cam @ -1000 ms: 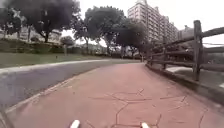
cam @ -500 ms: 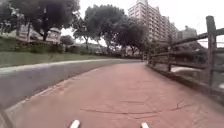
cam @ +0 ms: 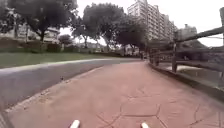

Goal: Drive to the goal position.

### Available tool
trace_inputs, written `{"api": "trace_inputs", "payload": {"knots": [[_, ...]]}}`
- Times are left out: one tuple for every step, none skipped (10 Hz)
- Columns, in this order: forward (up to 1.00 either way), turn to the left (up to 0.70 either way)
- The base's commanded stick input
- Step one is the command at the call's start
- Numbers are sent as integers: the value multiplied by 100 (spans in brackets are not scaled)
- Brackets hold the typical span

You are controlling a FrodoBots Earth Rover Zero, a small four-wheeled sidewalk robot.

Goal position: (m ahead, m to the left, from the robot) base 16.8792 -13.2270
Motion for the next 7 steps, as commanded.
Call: {"api": "trace_inputs", "payload": {"knots": [[70, 0], [70, 0], [70, 0], [70, 0], [70, -1], [70, -13], [70, -28]]}}
